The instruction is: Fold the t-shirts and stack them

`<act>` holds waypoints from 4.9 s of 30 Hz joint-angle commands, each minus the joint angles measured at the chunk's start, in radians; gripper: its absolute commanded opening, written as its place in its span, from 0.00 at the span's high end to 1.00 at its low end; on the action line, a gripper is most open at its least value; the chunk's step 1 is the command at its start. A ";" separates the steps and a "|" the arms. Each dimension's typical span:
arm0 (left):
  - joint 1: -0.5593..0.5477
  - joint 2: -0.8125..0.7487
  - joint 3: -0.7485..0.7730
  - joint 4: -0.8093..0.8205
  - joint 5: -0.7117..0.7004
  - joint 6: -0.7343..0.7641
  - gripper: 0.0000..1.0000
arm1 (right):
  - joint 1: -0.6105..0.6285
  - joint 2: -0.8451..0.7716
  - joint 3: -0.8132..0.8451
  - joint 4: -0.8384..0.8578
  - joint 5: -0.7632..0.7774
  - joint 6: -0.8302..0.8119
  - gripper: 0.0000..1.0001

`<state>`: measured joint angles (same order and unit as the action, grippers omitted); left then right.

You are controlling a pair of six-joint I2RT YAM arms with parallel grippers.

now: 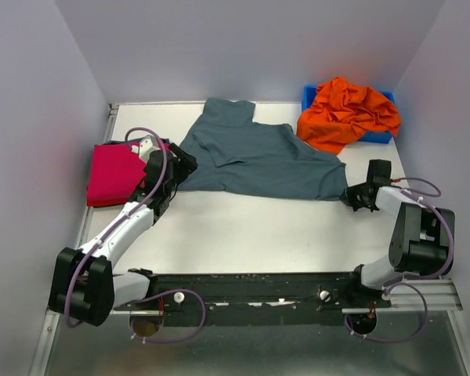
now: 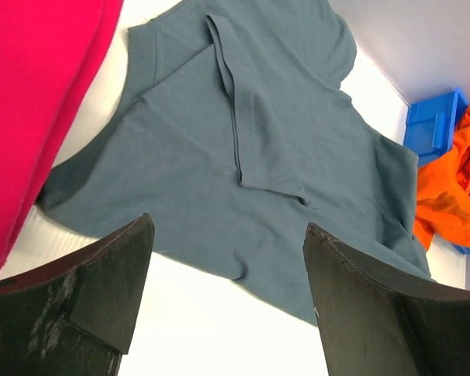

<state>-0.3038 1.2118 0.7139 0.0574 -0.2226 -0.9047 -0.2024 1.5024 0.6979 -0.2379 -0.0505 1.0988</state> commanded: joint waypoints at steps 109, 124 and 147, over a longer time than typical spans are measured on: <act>0.037 0.423 1.412 -0.512 -0.299 0.171 1.00 | -0.130 0.039 1.228 -0.482 -0.347 -0.189 0.99; 0.072 0.395 1.031 -0.219 -0.141 0.084 1.00 | -0.166 0.271 1.234 -0.384 -0.566 -0.189 0.99; 0.080 -0.455 -0.209 -0.359 -0.087 -0.100 1.00 | -0.209 -0.261 0.022 -0.304 -0.304 -0.376 0.99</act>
<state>-0.2302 0.9463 0.6033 -0.1432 -0.3107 -0.9764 -0.3973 1.3190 0.8139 -0.5011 -0.4622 0.7738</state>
